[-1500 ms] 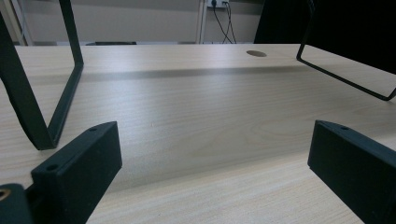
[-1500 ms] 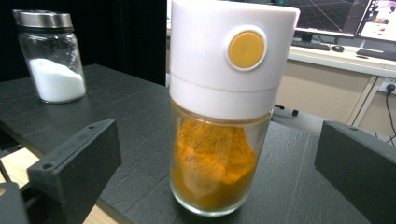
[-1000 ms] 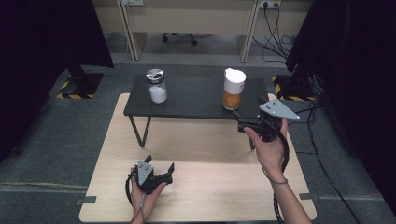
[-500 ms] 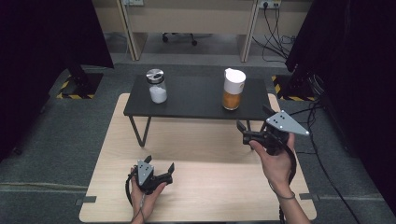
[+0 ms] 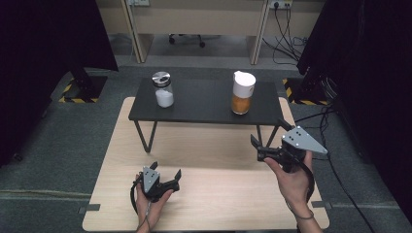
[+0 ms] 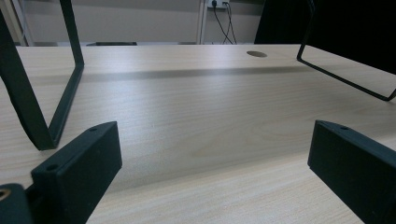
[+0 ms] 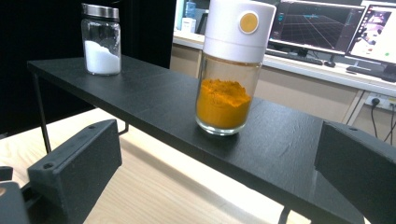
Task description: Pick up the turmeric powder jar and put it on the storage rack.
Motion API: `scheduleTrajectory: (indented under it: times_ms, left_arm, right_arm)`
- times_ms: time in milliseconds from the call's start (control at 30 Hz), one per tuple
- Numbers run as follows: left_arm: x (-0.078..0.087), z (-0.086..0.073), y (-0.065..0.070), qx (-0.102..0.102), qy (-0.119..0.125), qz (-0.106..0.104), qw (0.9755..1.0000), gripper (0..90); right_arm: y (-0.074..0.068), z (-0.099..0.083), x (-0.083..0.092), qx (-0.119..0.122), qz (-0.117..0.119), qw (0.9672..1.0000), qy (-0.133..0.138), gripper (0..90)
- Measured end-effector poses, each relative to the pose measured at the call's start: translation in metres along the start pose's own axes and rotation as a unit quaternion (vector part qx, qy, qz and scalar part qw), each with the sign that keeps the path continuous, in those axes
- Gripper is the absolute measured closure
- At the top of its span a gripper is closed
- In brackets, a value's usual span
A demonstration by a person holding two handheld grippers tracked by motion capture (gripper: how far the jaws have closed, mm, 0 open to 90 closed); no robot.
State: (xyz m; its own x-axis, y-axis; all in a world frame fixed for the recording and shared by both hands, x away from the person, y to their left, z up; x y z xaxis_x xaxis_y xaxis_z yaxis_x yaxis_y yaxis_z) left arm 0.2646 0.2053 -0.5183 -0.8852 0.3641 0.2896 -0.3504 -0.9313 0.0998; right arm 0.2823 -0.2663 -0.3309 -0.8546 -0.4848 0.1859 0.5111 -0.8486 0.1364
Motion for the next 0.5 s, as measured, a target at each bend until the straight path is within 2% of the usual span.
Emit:
scheduleTrajectory:
  times_ms: [267,500]
  left_arm:
    - [0.000,0.000,-0.001,0.002,0.001,-0.001,1.0000,2.0]
    - [0.000,0.000,0.000,0.000,0.000,0.000,1.0000,2.0]
  right_arm:
    - [-0.001,-0.008,0.005,0.003,-0.004,1.0000,-0.006,0.8]
    - [0.001,-0.023,0.006,-0.005,-0.004,0.9997,-0.023,0.9]
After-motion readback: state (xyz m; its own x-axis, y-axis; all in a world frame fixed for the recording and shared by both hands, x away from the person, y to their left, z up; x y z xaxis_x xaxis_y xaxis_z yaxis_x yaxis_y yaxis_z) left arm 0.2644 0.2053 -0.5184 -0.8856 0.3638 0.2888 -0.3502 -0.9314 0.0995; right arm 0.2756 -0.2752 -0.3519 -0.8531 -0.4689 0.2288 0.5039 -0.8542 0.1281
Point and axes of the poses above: each handheld gripper's, and its own axes: x roughly backward along the jaws, z roughly out of its top, y roughly to its right, the point moved 5 cm from there along -x, roughly forward along the jaws, and after that the axes turned 3 degrees about -y, right-handed, at the moved point
